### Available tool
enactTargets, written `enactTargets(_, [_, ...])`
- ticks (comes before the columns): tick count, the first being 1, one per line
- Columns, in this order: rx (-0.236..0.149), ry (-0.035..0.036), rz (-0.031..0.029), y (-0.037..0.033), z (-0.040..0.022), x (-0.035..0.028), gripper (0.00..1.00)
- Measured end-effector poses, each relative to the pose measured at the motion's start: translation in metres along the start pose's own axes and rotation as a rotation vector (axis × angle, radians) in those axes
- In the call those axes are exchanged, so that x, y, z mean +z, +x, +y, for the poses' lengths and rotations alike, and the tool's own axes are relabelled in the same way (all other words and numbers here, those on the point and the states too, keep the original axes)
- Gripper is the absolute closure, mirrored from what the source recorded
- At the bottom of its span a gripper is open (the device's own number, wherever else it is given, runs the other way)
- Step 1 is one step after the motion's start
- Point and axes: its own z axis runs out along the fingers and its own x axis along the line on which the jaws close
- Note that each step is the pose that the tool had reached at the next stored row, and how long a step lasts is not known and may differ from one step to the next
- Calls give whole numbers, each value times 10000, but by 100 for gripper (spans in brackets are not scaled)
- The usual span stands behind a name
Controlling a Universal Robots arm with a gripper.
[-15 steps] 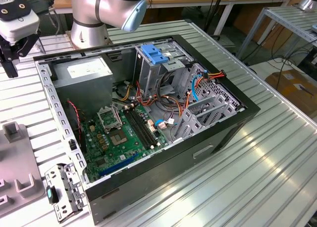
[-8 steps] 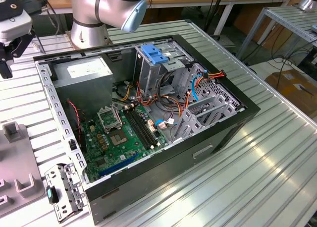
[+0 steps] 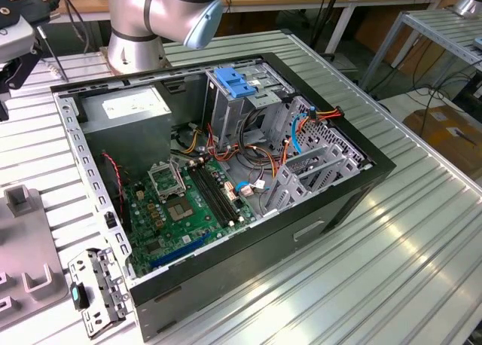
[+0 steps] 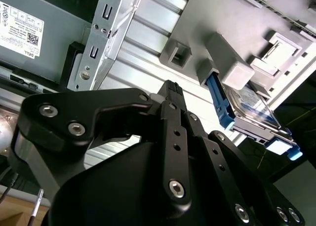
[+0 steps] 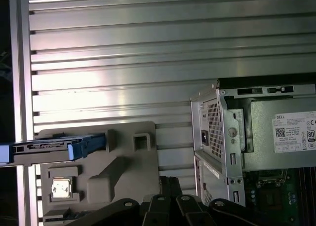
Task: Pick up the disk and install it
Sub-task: 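Reach for the disk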
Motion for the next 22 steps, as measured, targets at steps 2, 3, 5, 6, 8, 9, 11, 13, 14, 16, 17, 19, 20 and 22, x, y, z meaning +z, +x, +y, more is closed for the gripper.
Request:
enactTargets(2, [1, 0, 5, 24, -1, 1, 89])
enactTargets(3, [0, 0, 7, 36, -2, 1, 89])
enactTargets(5, [1, -1, 13, 75, -4, 2, 89])
enactTargets(6, [2, -2, 16, 98, -5, 3, 89])
enactTargets(8, [1, -2, 20, 120, -6, 4, 89])
enactTargets(9, [2, -1, 22, 131, -7, 4, 89])
enactTargets(11, [1, -1, 24, 156, -7, 5, 89])
enactTargets(13, [1, -1, 26, 183, -8, 7, 89])
enactTargets(14, [2, -1, 27, 194, -8, 7, 89])
enactTargets(16, [2, -1, 29, 222, -8, 8, 89])
enactTargets(17, [2, -1, 30, 234, -7, 9, 89])
enactTargets(19, [1, -1, 33, 255, -6, 10, 89])
enactTargets(20, [2, -1, 35, 264, -6, 11, 89])
enactTargets(22, [3, 0, 39, 285, -5, 12, 89])
